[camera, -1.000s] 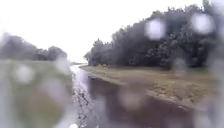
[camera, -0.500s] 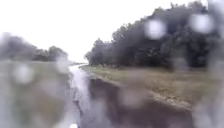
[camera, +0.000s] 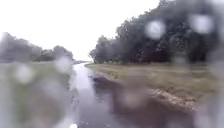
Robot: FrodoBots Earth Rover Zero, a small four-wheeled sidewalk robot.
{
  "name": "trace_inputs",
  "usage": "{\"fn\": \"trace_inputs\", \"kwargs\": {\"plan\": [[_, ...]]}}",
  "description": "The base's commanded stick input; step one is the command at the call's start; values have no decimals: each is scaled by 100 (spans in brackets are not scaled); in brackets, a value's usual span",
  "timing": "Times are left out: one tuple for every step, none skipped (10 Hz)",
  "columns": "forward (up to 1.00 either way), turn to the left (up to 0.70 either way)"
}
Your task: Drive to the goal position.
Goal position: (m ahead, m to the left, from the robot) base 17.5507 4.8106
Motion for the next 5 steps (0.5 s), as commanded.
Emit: {"fn": "trace_inputs", "kwargs": {"plan": [[85, 0], [85, 0], [85, 0], [85, 0], [85, 0]]}}
